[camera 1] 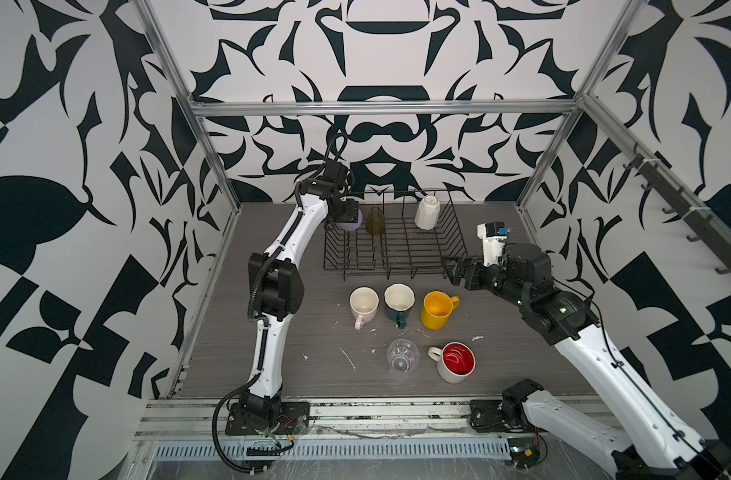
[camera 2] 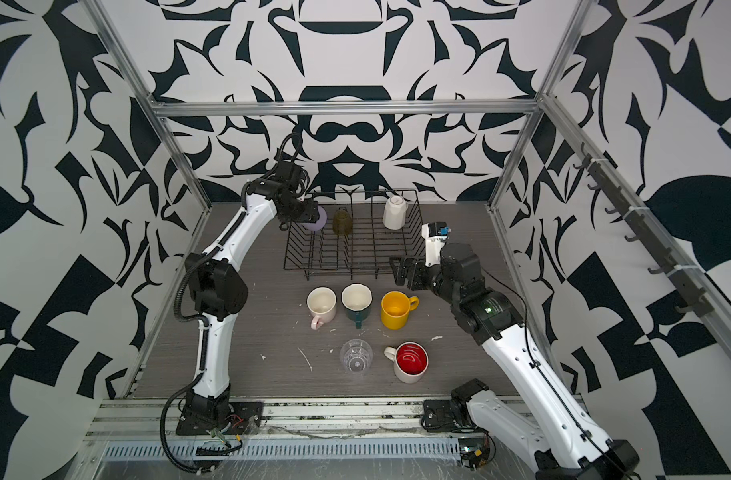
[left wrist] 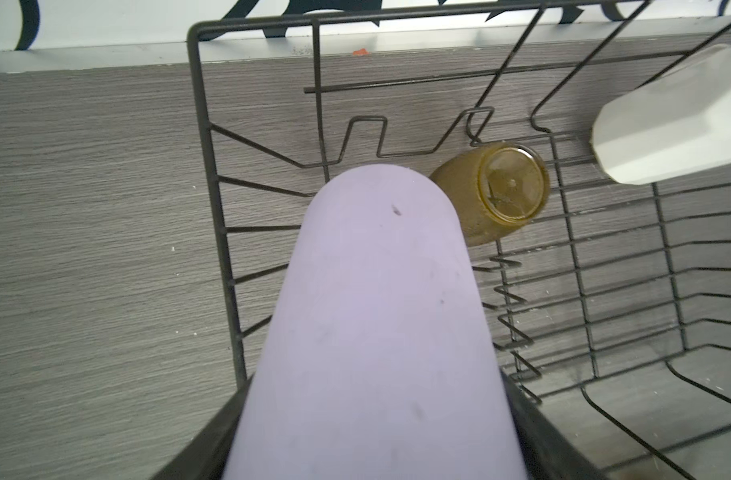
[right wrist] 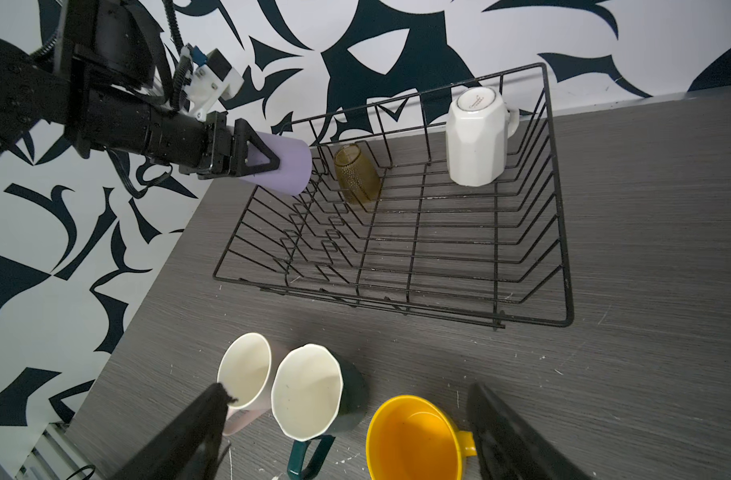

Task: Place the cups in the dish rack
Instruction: 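Lower the lavender cup into the rack beside the amber glass with the left gripper, then open the left gripper and raise it while the right reaches toward the clear glass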

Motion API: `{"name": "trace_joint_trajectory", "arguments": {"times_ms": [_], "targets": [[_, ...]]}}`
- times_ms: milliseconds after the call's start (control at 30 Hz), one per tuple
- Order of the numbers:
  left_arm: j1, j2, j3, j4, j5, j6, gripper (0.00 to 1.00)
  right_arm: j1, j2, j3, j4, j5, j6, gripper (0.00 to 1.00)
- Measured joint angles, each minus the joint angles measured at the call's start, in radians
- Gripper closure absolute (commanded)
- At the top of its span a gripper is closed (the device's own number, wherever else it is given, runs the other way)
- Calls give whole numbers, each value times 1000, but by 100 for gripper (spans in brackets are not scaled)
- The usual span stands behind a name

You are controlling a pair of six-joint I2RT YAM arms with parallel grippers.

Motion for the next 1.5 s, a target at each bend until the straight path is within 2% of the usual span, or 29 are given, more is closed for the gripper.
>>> {"name": "trace_joint_trajectory", "arguments": {"times_ms": [400,500,633,733,867,933,1067,1300,1500], "targets": [[-4,94,45,14,-18,-3,100,0,0,-18,1,-5,1,9],[-6,116,47,18,-24,-4,85,0,0,-22,2,-5,1,9],[-7,134,47,21,-27,-5,50,0,0,-32,2,-11,5,9],[-7,136,47,24,-30,-7,31,0,2,-33,2,-13,5,9],[-7,136,47,35,-37,-8,17,0,2,-33,2,-16,5,9],[-7,136,47,49,-47,-9,16,0,2,-33,2,-16,5,9],[-7,136,45,81,-53,-10,1,0,4,-33,3,-16,5,9],[-7,126,18,103,-54,-17,1,0,27,-33,6,-23,5,12],[-7,1,-135,153,-56,-21,1,0,70,-26,-26,-40,-18,18]]}}
